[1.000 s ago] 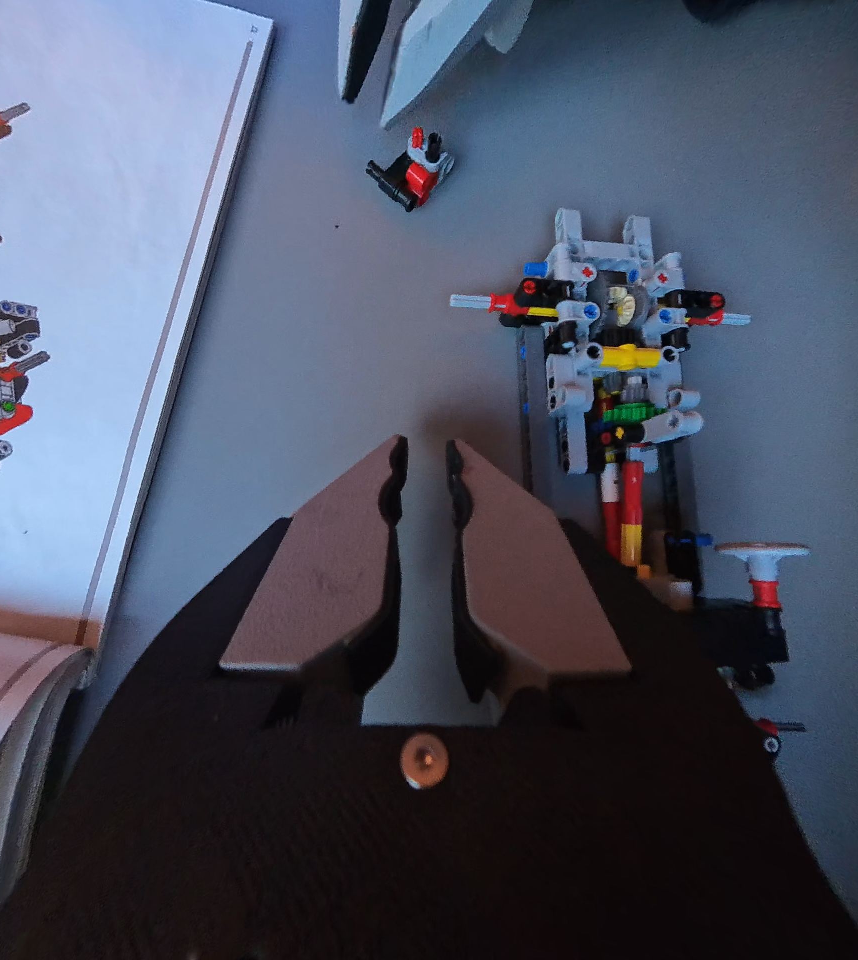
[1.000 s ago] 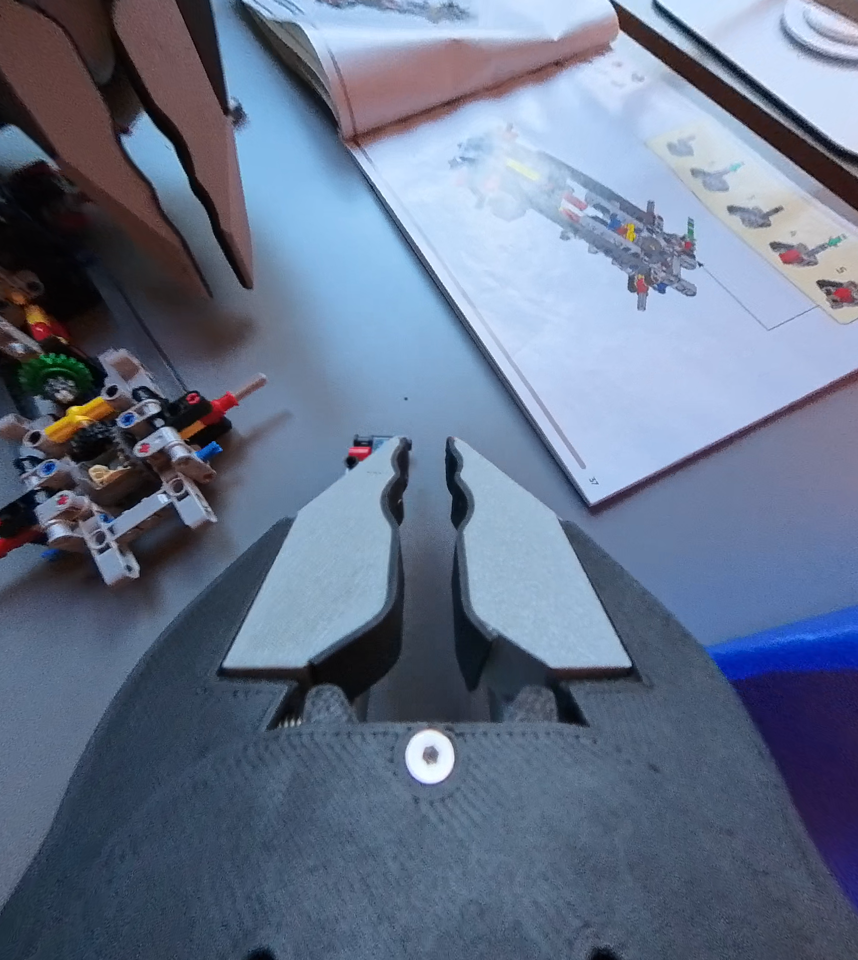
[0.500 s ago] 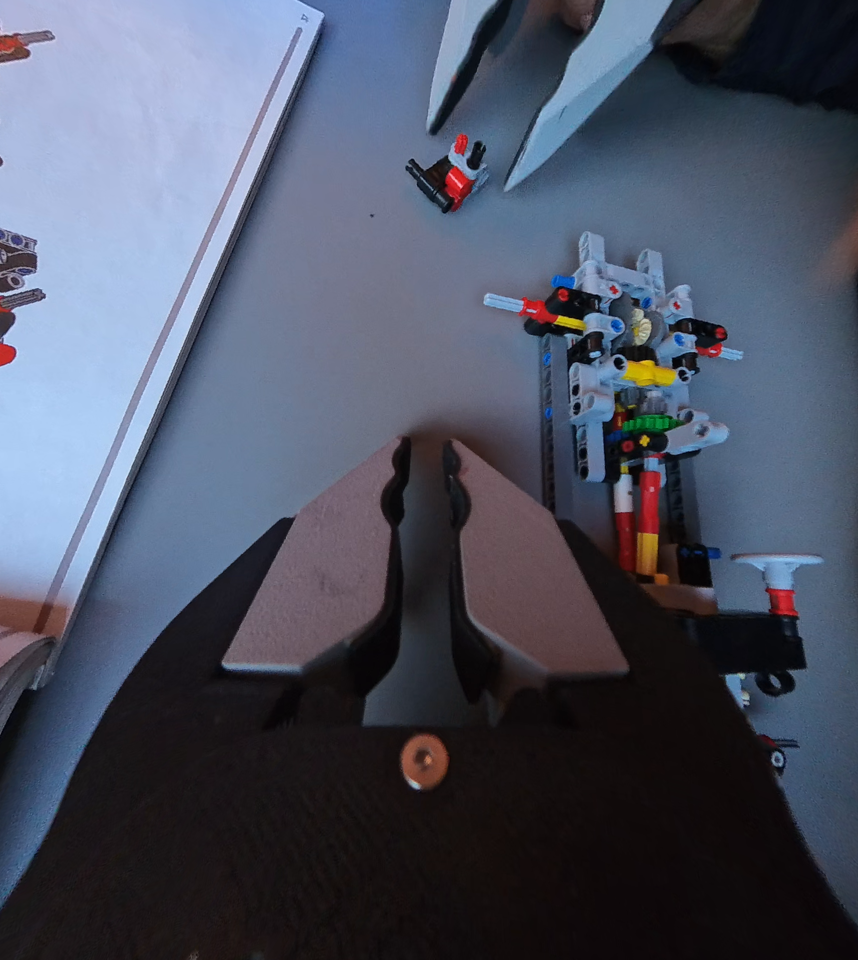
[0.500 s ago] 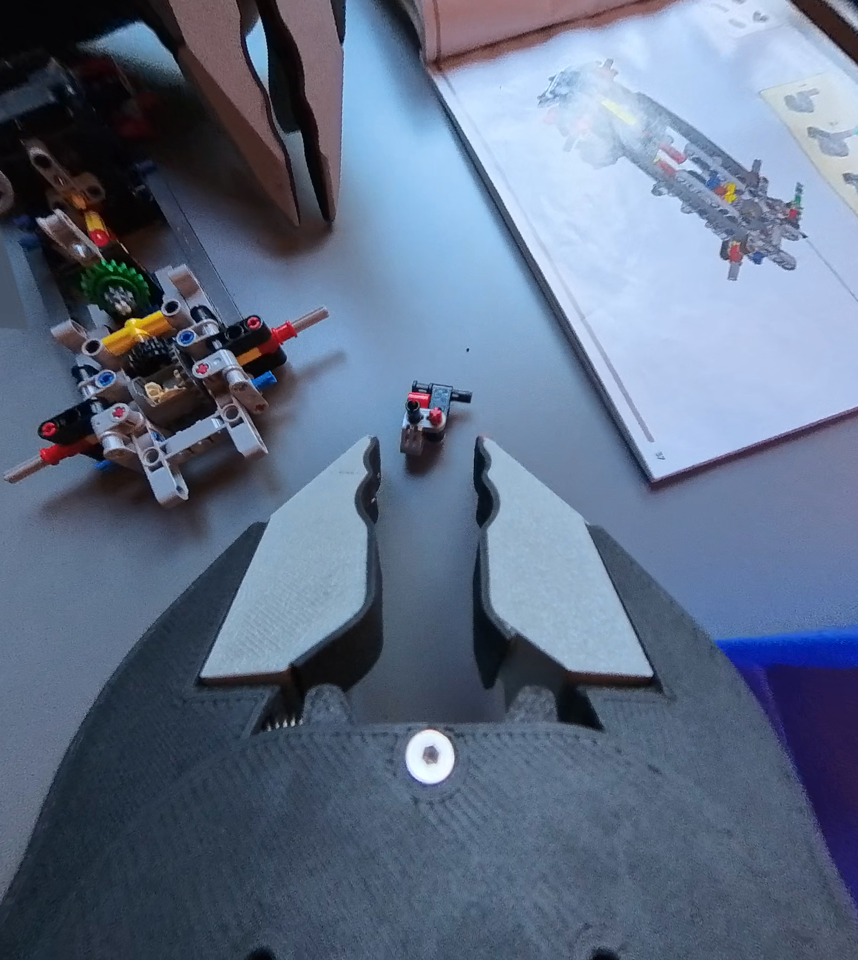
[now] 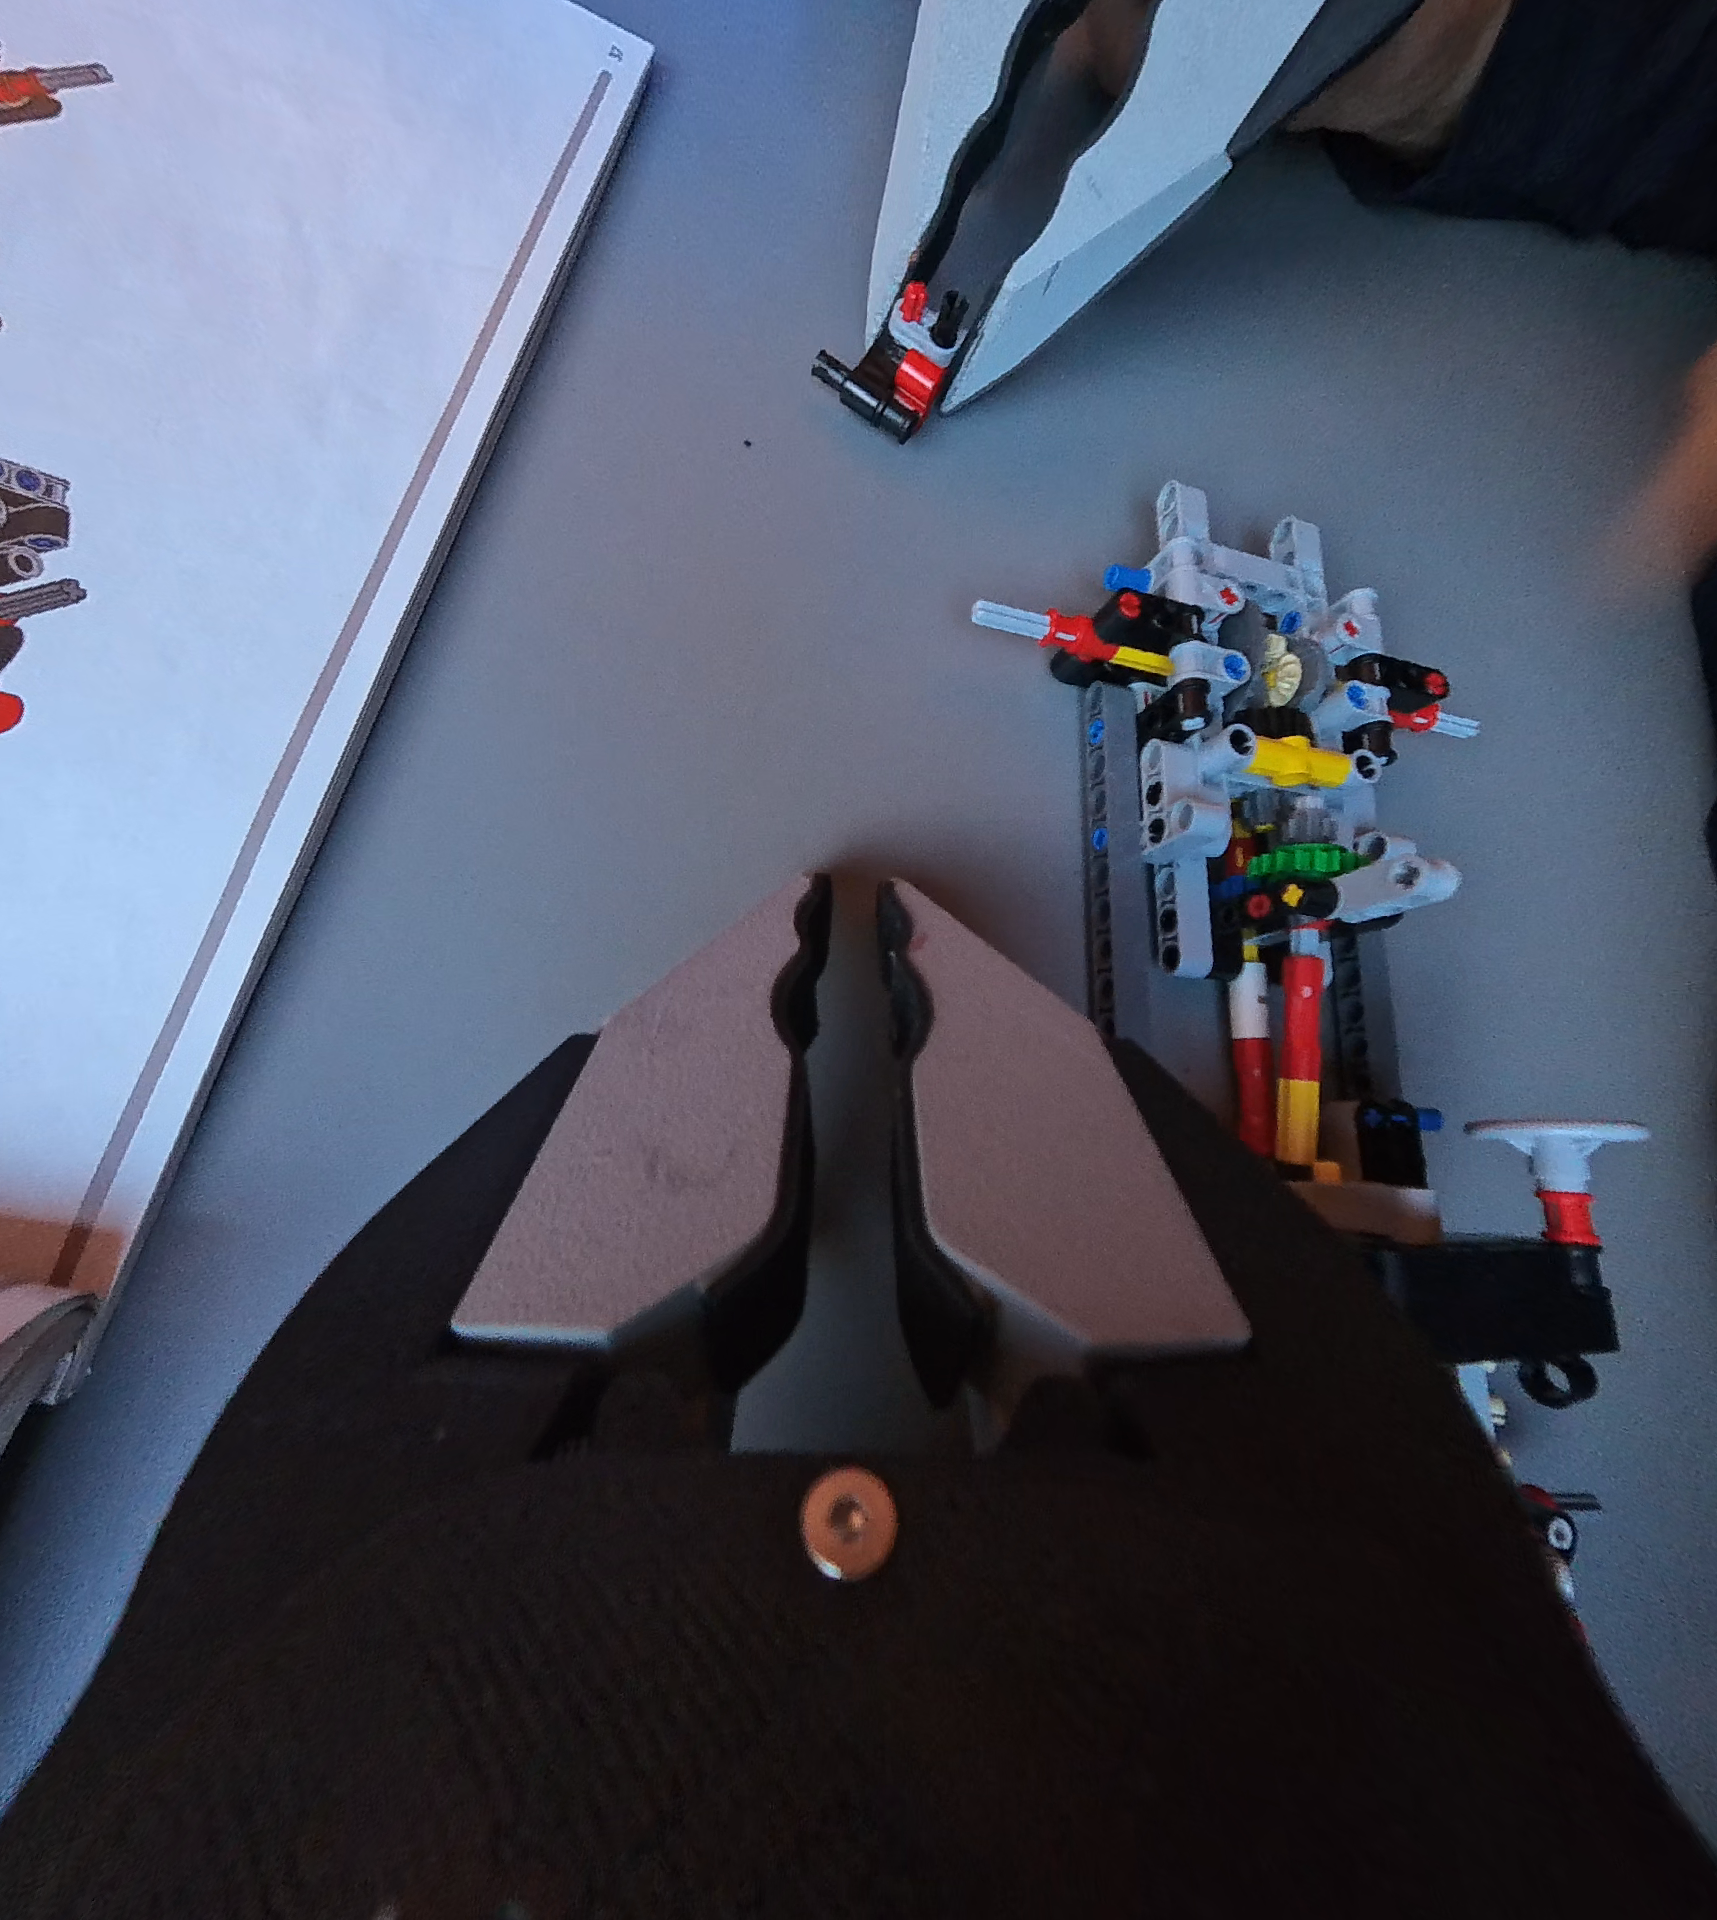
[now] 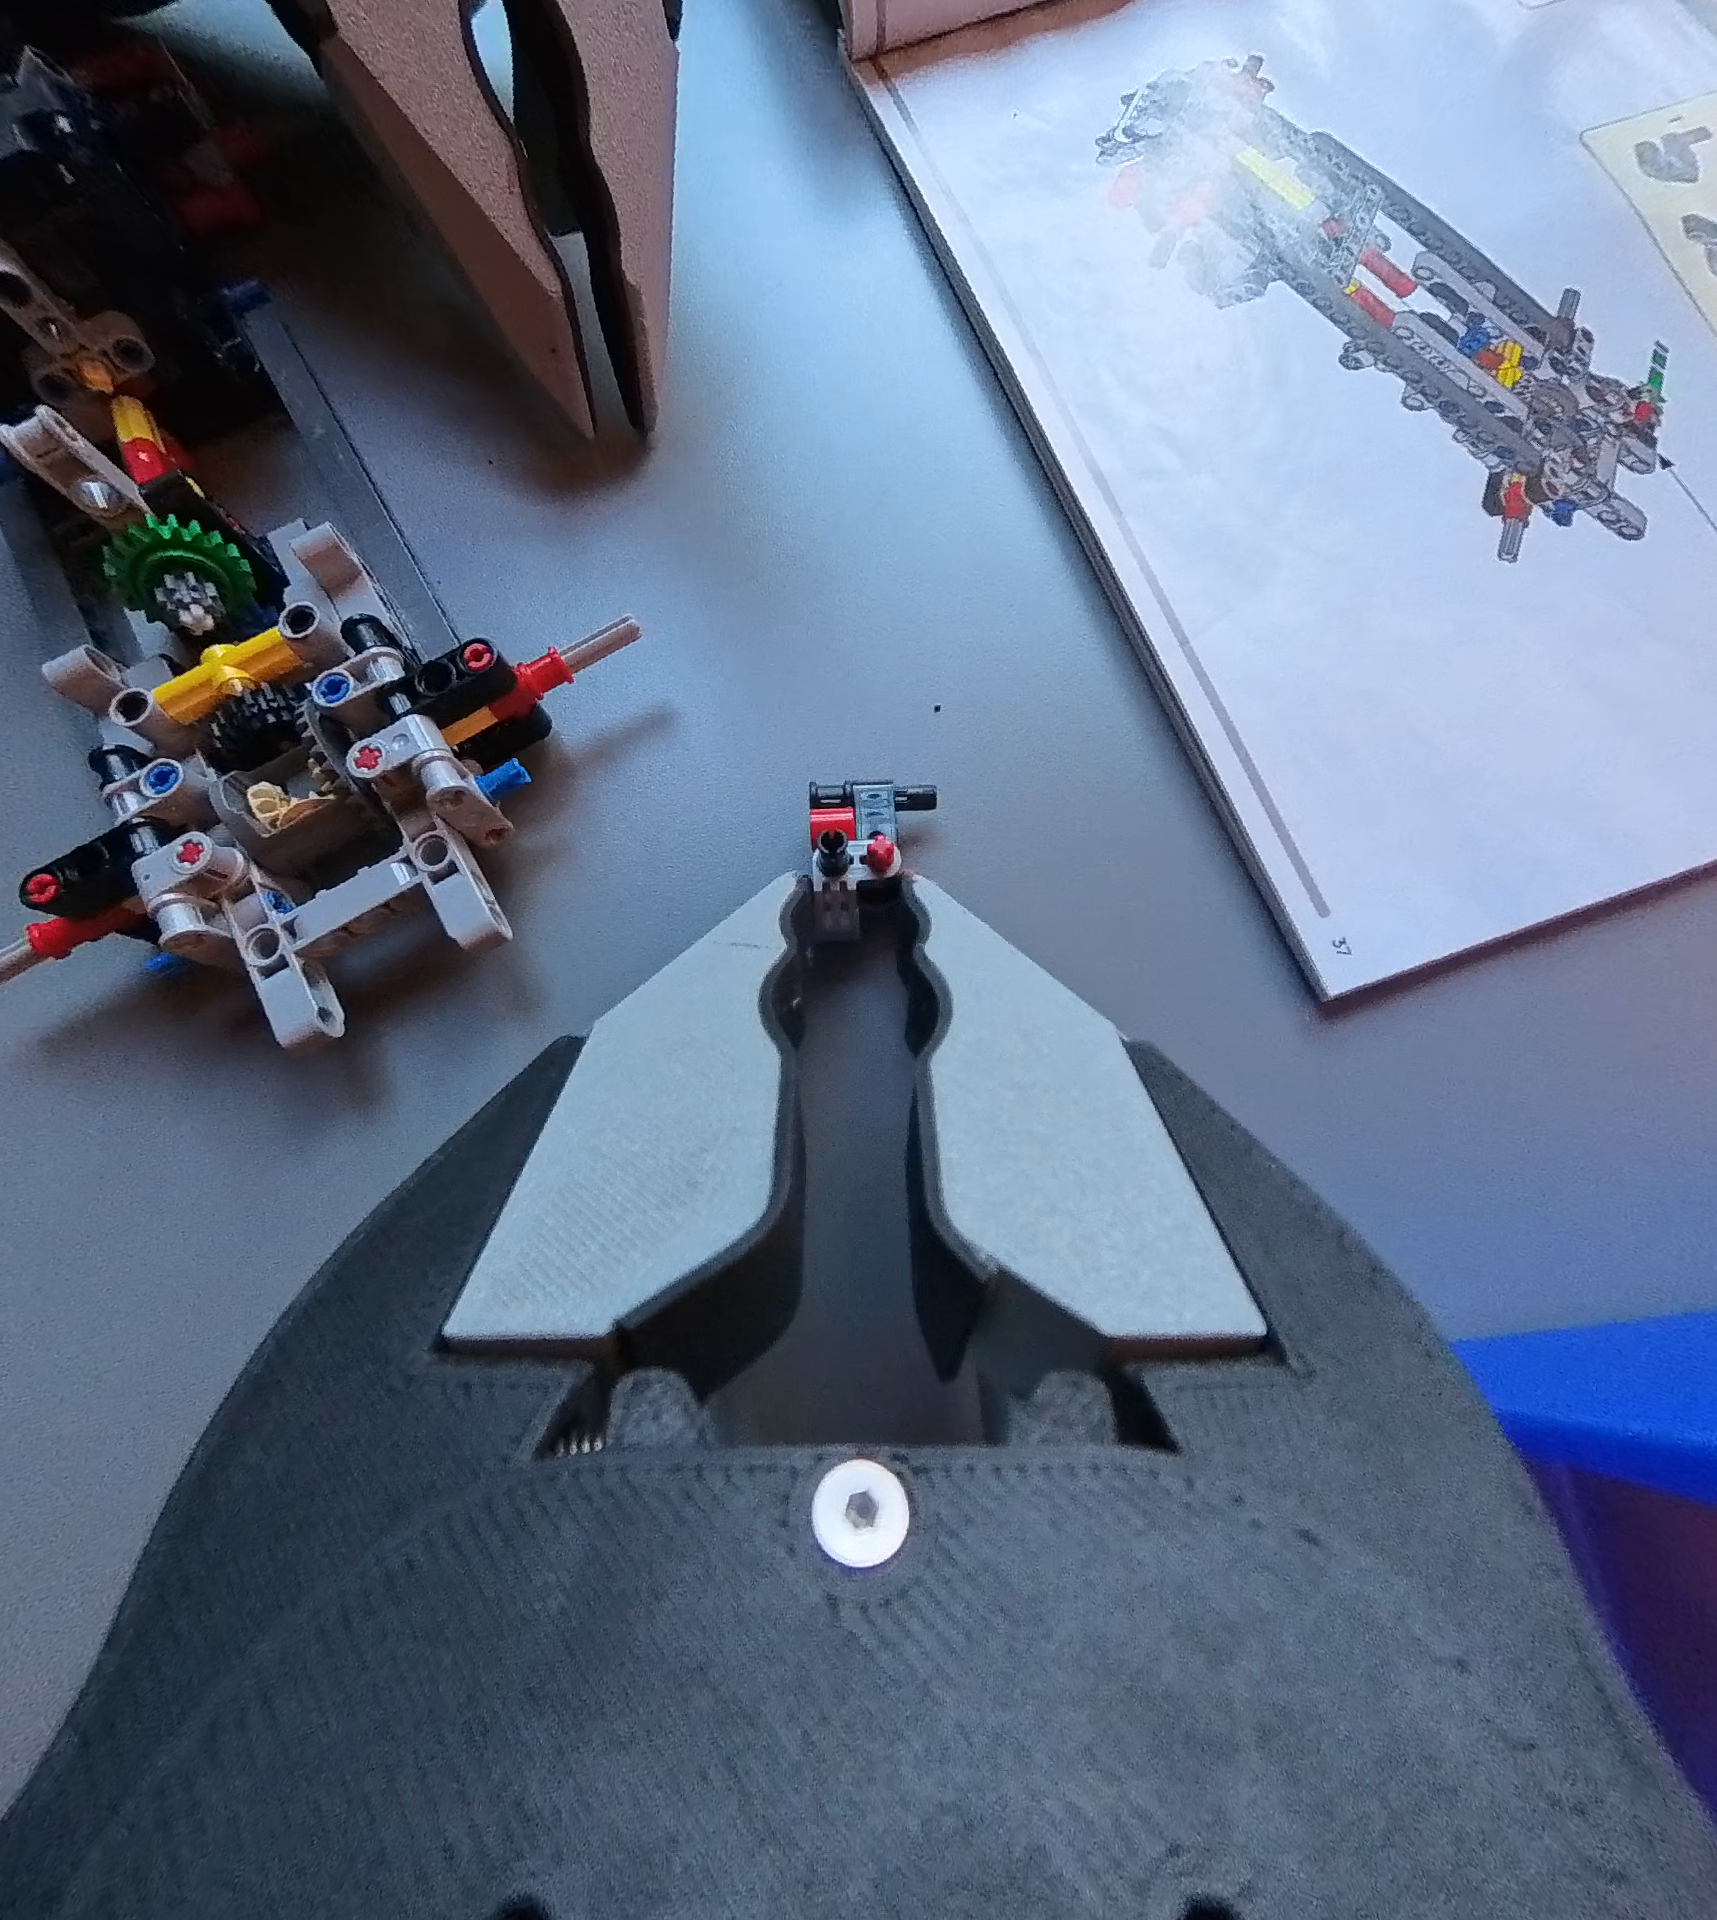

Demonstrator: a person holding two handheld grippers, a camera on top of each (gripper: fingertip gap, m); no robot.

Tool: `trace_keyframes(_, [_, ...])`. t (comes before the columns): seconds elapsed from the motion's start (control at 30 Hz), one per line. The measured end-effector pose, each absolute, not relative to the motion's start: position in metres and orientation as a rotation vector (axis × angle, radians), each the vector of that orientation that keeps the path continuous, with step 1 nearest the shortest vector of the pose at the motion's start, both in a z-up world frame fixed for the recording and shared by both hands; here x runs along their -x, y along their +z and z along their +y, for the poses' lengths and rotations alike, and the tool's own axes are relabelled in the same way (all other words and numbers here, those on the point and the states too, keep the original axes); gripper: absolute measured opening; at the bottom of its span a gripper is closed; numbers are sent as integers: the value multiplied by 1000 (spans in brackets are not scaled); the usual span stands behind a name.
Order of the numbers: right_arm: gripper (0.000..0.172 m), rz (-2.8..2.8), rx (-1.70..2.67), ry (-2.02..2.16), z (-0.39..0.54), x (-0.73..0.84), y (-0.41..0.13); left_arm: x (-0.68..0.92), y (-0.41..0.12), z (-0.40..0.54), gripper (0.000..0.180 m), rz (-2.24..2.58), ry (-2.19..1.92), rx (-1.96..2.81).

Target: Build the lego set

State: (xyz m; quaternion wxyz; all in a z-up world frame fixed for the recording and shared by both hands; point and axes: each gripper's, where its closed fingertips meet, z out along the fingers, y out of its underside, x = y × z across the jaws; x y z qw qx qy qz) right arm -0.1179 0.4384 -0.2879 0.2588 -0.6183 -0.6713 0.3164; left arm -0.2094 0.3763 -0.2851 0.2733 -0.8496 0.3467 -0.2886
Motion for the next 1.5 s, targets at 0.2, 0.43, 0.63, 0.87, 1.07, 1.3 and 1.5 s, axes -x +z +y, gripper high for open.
trace_keyframes(0.2, [12, -1820, 1689, 882, 438, 118, -288, 208, -285, 376, 6, 921, -804, 2286])
trace_keyframes(0.43, [11, -1810, 1682, 884, 438, 118, -286, 208, -285, 376, 7, 920, -806, 2285])
trace_keyframes(0.63, [11, -1787, 1680, 916, 439, 118, -282, 208, -285, 376, 6, 906, -833, 2282])
trace_keyframes(0.87, [11, -1740, 1681, 976, 442, 118, -274, 208, -285, 376, 6, 898, -852, 2280])
trace_keyframes(1.07, [11, -1716, 1693, 1029, 443, 118, -271, 207, -285, 376, 3, 890, -879, 2280])
trace_keyframes(1.3, [10, -1706, 1702, 1056, 443, 118, -269, 207, -286, 376, 0, 868, -915, 2292])
trace_keyframes(1.5, [11, -1694, 1708, 1076, 444, 118, -268, 204, -286, 378, 0, 859, -896, 2288])
